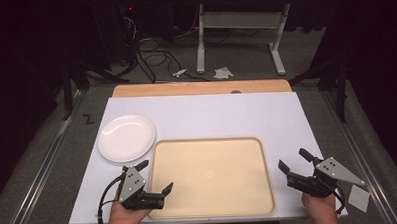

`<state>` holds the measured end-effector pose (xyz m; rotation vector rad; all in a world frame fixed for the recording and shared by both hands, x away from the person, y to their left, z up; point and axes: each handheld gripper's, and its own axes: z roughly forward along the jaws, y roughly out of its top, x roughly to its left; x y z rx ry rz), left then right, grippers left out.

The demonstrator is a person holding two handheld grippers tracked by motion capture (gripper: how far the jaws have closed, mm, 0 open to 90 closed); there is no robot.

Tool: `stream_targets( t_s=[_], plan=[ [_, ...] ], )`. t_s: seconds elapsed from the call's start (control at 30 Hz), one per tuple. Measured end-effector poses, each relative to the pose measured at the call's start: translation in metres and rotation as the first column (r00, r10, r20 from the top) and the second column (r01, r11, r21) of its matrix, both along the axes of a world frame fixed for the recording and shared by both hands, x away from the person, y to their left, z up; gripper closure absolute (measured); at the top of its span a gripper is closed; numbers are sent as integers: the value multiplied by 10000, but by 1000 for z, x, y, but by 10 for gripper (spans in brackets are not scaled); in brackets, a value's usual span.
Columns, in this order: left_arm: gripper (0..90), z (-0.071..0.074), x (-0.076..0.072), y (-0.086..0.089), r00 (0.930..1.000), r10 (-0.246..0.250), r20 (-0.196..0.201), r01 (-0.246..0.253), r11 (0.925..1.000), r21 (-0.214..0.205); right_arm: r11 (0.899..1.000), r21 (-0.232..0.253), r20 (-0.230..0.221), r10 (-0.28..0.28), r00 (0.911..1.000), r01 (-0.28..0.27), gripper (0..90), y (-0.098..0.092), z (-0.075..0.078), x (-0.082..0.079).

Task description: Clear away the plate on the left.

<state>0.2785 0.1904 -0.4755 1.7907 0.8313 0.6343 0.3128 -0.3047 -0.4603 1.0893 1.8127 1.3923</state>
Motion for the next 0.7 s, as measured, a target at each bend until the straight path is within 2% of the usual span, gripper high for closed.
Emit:
stream_targets(
  t_s=[0.23,0.7],
  plan=[
    [11,-1,3,9,9995,305,-13,-305,9994,-143,10000,70,-7,-67,10000,67,161,-2,0,1],
    [35,-1,3,14,9990,426,101,-425,9990,-100,10000,36,-44,-34,10000,34,161,-1,-1,1]
  ],
)
